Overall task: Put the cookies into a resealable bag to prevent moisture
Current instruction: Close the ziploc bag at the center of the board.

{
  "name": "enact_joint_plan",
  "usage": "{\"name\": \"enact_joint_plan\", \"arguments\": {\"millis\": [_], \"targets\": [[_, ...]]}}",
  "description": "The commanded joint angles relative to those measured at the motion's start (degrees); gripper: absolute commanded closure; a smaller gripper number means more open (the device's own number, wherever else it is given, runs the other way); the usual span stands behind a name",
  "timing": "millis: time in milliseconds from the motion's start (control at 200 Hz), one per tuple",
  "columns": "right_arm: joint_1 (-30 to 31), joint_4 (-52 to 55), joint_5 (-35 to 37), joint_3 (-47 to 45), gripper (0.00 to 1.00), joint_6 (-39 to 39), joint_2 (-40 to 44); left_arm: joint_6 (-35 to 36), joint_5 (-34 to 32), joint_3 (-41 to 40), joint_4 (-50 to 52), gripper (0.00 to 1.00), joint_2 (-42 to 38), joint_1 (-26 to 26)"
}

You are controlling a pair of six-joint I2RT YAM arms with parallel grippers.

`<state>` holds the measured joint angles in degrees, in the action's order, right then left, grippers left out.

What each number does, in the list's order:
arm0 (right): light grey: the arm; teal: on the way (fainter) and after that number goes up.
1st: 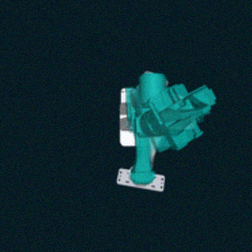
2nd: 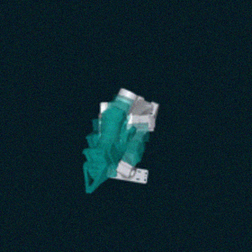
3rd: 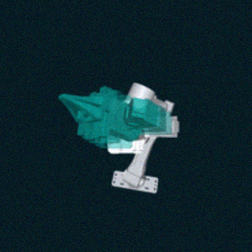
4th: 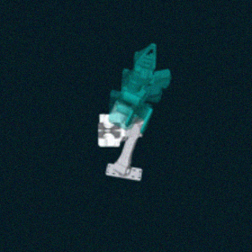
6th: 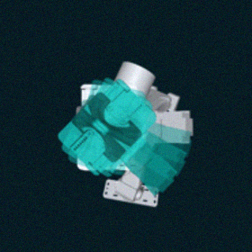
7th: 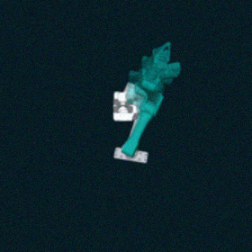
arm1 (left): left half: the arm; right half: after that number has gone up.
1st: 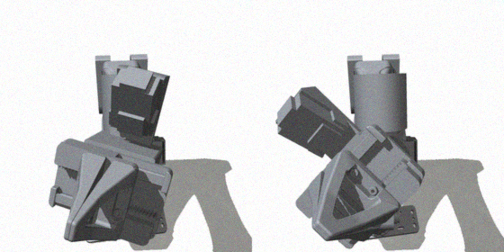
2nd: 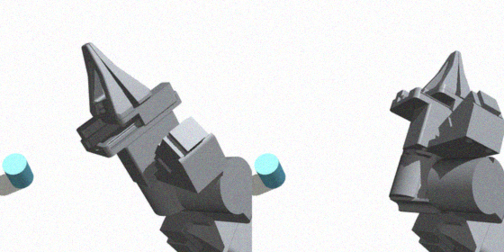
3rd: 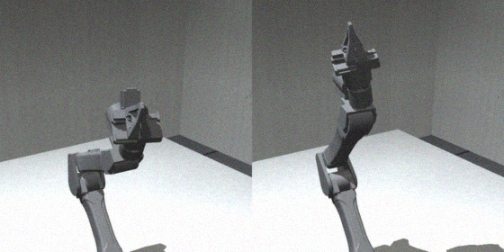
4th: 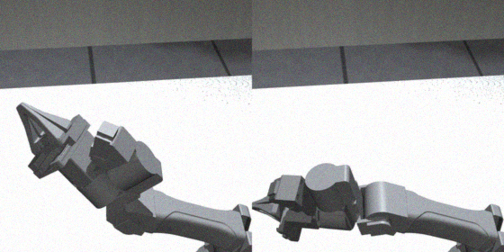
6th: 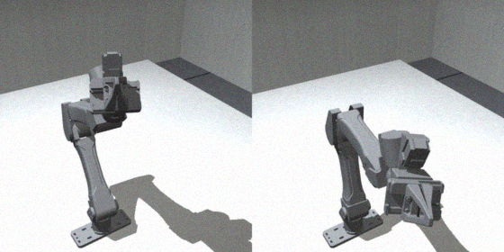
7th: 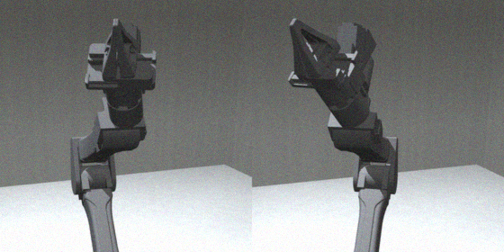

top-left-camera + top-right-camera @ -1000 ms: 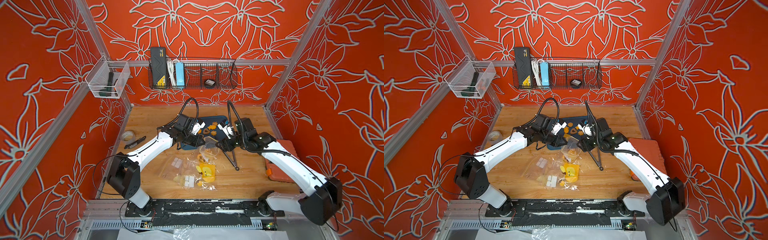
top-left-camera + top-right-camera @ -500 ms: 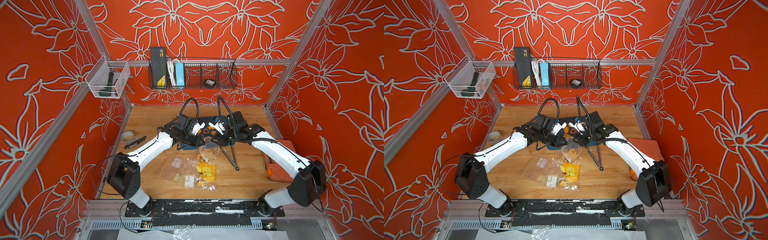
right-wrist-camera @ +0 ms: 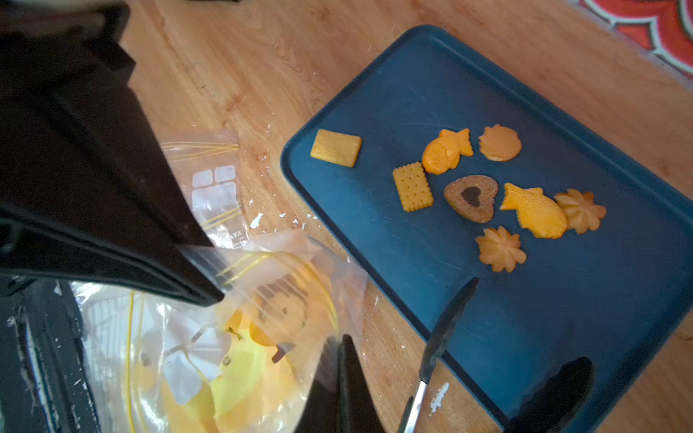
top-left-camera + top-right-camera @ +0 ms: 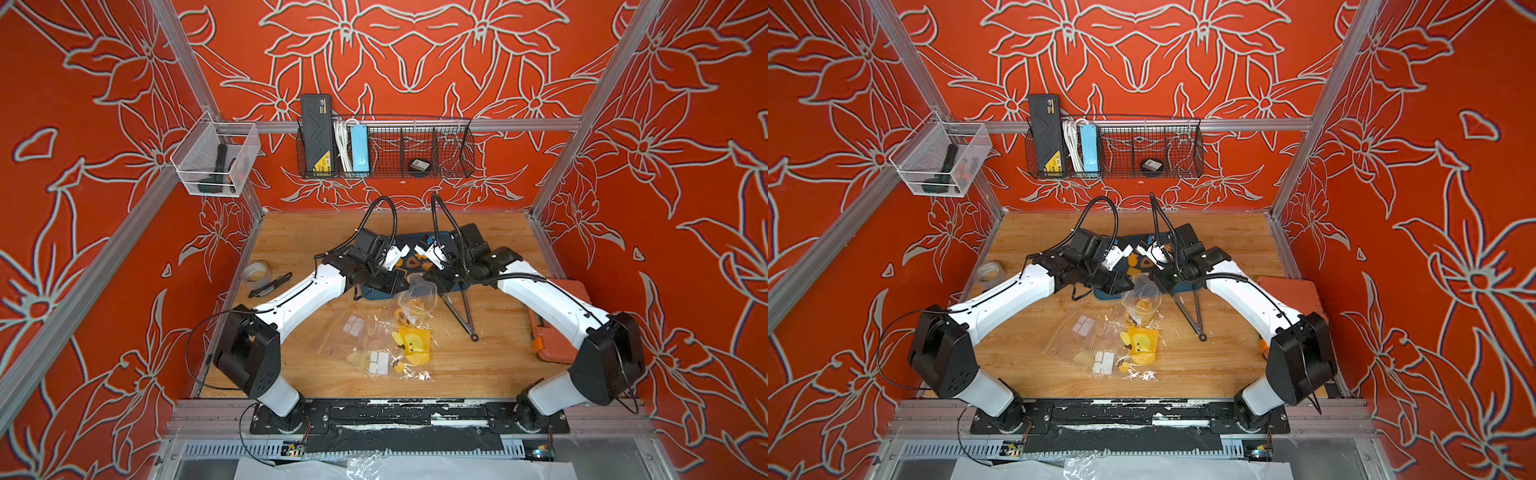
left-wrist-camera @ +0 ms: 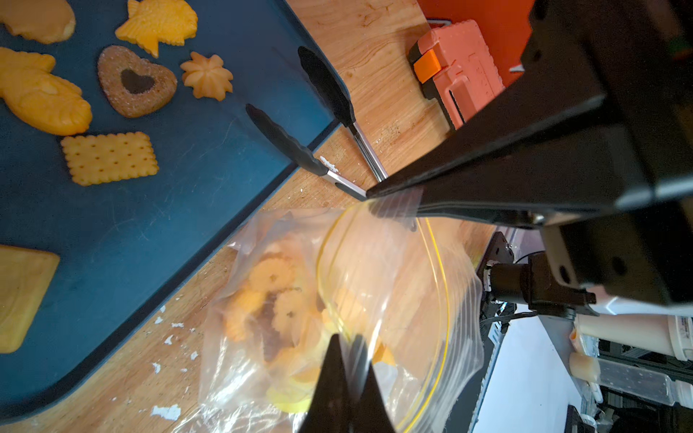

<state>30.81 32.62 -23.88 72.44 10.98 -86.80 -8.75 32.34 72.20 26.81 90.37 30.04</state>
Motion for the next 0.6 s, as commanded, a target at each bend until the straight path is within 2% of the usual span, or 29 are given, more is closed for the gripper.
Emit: {"name": "enact_joint_plan", "arguments": {"millis": [0,110,220,355,480,555,586,596], "targets": [[0.05,-0.68,4.48,-0.97,1.0,-2.79,1.43,0.85,-1.77,-0.66,-0.33,0.84,-2.51,0.21],[0.04,-0.54,6.97,-2.07,1.0,-6.7,3.6,0.56,-4.1,-1.05,-0.9,0.67,-4.22,0.12],[-0.02,0.86,10.7,-2.66,1.0,-11.36,5.51,0.25,-6.88,-2.07,-1.84,0.35,-6.54,0.05],[-0.04,2.41,13.69,-2.84,1.0,-17.55,7.65,0.51,-10.07,-5.67,-6.13,0.12,-11.26,0.02],[-0.29,4.6,15.79,-2.14,1.0,-19.58,6.81,2.36,-11.8,-11.84,-15.01,0.1,-16.92,-0.03],[-0.45,5.15,16.53,-1.87,1.0,-19.43,5.91,5.76,-9.45,-18.44,-24.19,0.18,-20.95,0.01],[-0.46,5.21,16.97,-1.66,1.0,-19.42,5.57,7.37,-8.35,-21.49,-28.21,0.17,-22.6,0.02],[-0.52,5.25,17.05,-1.57,1.0,-19.42,5.46,8.1,-7.95,-22.5,-29.51,0.13,-23.13,0.02]]}}
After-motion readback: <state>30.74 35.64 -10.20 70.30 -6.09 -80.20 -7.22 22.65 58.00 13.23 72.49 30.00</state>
